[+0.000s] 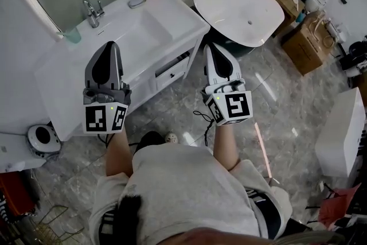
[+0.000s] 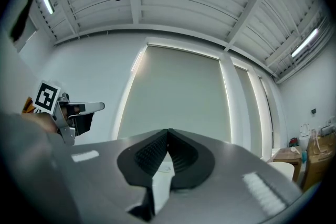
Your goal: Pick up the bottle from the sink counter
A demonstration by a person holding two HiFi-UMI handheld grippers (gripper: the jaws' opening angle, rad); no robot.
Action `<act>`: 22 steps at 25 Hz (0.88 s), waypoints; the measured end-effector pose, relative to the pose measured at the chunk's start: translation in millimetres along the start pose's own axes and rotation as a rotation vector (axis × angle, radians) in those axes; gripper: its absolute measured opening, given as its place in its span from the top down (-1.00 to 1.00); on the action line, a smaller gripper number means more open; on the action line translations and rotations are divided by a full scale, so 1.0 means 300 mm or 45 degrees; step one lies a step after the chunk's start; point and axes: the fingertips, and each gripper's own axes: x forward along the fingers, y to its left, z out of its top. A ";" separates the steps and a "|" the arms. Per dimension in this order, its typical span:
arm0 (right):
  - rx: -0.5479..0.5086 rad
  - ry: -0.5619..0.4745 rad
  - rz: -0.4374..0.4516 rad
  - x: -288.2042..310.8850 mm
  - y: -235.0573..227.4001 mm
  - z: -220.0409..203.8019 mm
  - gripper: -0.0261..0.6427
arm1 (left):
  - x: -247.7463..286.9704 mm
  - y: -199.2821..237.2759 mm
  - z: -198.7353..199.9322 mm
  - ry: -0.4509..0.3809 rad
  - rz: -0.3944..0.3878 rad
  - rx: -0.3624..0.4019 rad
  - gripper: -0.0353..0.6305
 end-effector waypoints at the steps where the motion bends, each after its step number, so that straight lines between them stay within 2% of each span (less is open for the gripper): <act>1: 0.008 0.003 0.004 0.008 -0.007 -0.011 0.89 | 0.009 -0.001 -0.010 0.008 0.001 0.002 0.87; 11: 0.041 0.018 0.012 0.124 -0.084 -0.076 0.89 | 0.140 0.032 -0.080 0.031 0.004 0.002 0.87; 22: 0.006 -0.006 -0.038 0.359 -0.199 -0.091 0.89 | 0.401 0.120 -0.157 0.011 -0.065 -0.010 0.87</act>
